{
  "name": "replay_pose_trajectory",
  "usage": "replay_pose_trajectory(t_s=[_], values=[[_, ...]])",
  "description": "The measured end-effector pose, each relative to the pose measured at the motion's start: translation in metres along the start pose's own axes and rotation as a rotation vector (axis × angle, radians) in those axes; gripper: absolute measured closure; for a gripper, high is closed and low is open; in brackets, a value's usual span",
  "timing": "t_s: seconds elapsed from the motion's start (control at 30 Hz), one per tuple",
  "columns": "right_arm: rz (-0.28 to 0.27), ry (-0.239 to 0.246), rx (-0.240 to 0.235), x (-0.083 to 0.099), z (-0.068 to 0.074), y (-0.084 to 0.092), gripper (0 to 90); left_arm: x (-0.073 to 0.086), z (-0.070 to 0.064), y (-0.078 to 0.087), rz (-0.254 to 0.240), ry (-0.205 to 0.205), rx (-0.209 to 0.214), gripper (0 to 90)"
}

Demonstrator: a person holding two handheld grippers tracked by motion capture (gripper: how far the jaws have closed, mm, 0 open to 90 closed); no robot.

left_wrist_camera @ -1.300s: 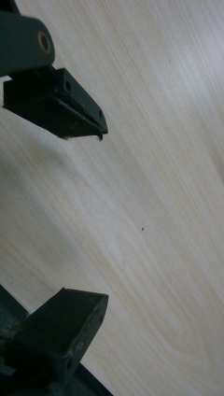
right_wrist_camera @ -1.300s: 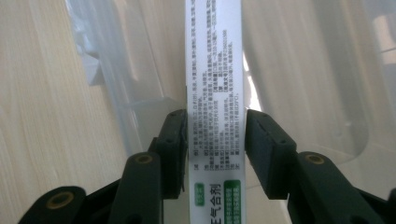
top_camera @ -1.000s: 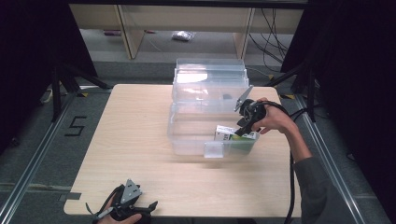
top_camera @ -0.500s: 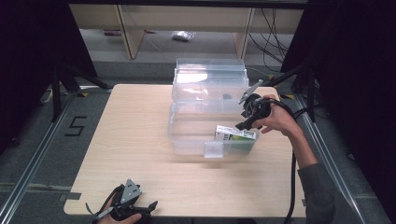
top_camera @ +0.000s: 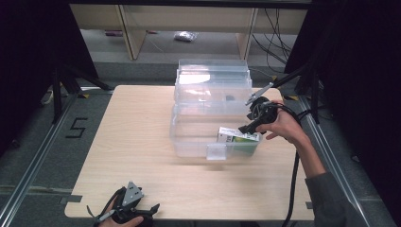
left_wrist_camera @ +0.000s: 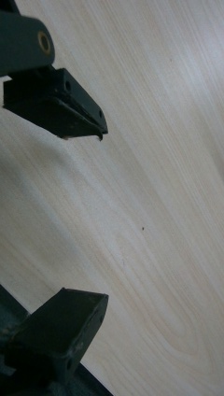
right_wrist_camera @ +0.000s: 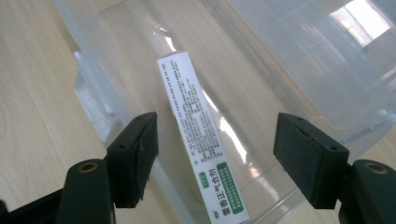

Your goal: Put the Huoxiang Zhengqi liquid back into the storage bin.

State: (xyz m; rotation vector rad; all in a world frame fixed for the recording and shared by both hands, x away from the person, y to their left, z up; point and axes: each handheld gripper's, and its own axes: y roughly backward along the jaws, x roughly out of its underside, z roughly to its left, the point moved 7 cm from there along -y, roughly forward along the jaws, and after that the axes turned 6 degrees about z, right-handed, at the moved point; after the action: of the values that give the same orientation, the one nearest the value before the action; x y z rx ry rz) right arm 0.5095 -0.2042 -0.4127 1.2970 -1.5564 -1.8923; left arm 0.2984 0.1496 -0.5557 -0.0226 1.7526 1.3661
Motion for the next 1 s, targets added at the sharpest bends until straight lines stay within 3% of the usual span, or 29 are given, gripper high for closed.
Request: replay_pose_trajectory(t_s=[0.43, 0.47, 0.63, 0.67, 1.0], values=[[-0.039, -0.011, 0.010, -0.001, 0.007, 0.004, 26.5, 0.000, 0.000, -0.001, -0.007, 0.003, 0.006, 15.1], [-0.029, -0.054, 0.001, 0.000, 0.011, 0.005, 26.2, 0.000, 0.000, 0.000, 0.000, -0.001, 0.001, 15.1], [-0.056, -0.036, 0.002, 0.003, 0.012, 0.004, 25.9, 0.000, 0.000, 0.000, -0.002, 0.001, 0.001, 15.1], [-0.049, -0.088, -0.015, 0.006, 0.017, 0.003, 25.5, 0.000, 0.000, 0.000, 0.002, -0.001, -0.003, 15.1], [-0.091, -0.080, -0.008, 0.011, 0.018, 0.002, 25.5, 0.000, 0.000, 0.000, -0.002, 0.002, 0.001, 15.1]])
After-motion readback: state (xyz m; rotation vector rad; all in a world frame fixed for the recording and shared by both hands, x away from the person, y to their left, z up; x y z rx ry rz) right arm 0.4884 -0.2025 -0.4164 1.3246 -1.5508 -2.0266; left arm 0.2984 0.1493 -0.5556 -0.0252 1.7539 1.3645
